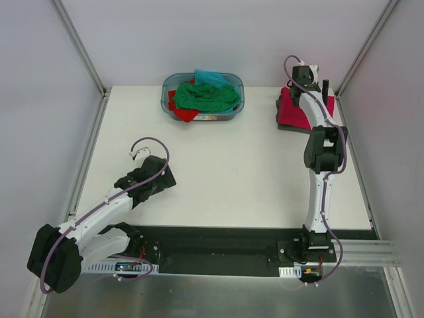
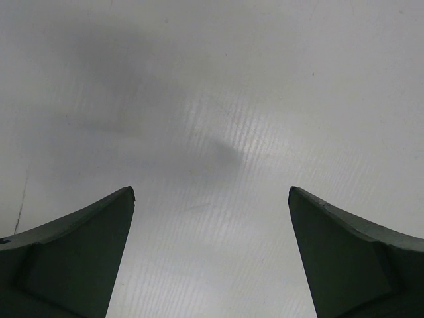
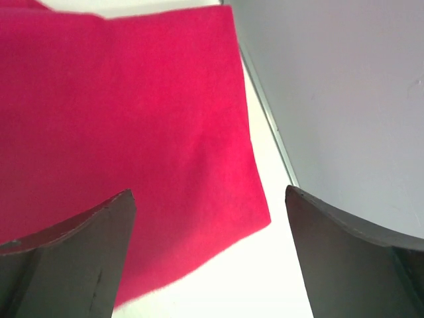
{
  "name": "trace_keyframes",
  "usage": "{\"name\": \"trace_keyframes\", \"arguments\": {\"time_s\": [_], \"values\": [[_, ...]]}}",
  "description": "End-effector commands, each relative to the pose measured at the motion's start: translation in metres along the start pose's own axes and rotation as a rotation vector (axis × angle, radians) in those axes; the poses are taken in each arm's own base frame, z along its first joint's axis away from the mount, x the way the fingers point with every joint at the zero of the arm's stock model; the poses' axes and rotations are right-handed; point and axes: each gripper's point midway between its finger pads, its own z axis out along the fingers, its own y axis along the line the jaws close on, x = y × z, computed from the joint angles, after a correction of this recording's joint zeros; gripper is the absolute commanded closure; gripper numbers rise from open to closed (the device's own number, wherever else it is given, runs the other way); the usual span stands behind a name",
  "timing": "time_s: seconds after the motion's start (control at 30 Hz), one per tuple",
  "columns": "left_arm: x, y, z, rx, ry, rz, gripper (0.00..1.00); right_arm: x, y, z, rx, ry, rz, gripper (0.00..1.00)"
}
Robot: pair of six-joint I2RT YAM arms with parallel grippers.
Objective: Fold and stack the t-shirts
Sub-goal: Put the neatly folded tshirt into the corner of the board with the right arm
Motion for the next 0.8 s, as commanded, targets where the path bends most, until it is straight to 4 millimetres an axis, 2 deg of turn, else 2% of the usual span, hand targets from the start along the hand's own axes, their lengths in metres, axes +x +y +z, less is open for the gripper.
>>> {"name": "trace_keyframes", "arguments": {"time_s": [0.0,0.1,0.17,0.23,0.27,0.3,0.4,0.47,0.5,0.53,0.57,0.6,0.77], "values": [[-0.017,-0.014,-0.01,0.065,-0.045,-0.021,0.01,-0.045,-0.041,-0.077,-0.151,-0.089,0.137,0.04],[-0.018,-0.017,-0.013,0.087,-0.047,-0.016,0.01,-0.038,-0.052,-0.12,-0.257,-0.088,0.163,0.04],[-0.018,-0.021,-0.016,0.107,-0.042,-0.012,0.01,-0.019,-0.054,-0.147,-0.34,-0.069,0.218,0.04],[-0.019,-0.022,-0.017,0.12,-0.044,-0.002,0.01,0.008,-0.039,-0.168,-0.482,-0.066,0.249,0.04],[-0.021,-0.022,-0.018,0.122,-0.051,0.003,0.01,0.041,-0.023,-0.171,-0.549,-0.032,0.241,0.04],[-0.022,-0.022,-0.019,0.126,-0.057,0.007,0.01,0.058,-0.014,-0.184,-0.621,-0.038,0.235,0.04],[-0.024,-0.025,-0.023,0.158,-0.075,0.009,0.01,0.094,-0.01,-0.216,-0.728,-0.102,0.188,0.04],[-0.026,-0.028,-0.026,0.187,-0.091,0.014,0.01,0.124,-0.009,-0.222,-0.742,-0.178,0.155,0.04],[-0.028,-0.027,-0.028,0.192,-0.106,0.015,0.01,0.129,-0.013,-0.225,-0.745,-0.246,0.169,0.04],[-0.03,-0.025,-0.029,0.191,-0.121,0.014,0.01,0.145,-0.013,-0.224,-0.748,-0.273,0.166,0.04],[-0.032,-0.025,-0.031,0.195,-0.137,0.01,0.01,0.146,-0.015,-0.229,-0.76,-0.335,0.19,0.04],[-0.033,-0.024,-0.031,0.2,-0.151,0.006,0.01,0.155,-0.015,-0.232,-0.777,-0.359,0.198,0.04],[-0.04,-0.024,-0.036,0.244,-0.22,-0.006,0.01,0.175,-0.023,-0.262,-0.869,-0.439,0.252,0.04]]}}
